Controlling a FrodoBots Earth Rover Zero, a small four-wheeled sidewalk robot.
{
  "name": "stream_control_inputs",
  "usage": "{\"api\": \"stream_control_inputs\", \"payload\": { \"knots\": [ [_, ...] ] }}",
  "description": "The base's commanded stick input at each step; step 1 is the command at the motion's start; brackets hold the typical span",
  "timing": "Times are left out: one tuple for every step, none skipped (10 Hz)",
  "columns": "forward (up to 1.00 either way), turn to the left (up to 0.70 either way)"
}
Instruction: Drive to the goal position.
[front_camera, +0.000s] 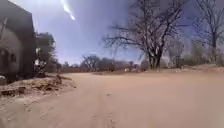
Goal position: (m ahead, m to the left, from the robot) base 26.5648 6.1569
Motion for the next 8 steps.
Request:
{"api": "stream_control_inputs", "payload": {
  "knots": [
    [1.0,0.0],
    [1.0,0.02],
    [1.0,0.25],
    [1.0,0.27],
    [1.0,0.27],
    [1.0,0.27],
    [1.0,0.27],
    [1.0,0.14]
  ]
}}
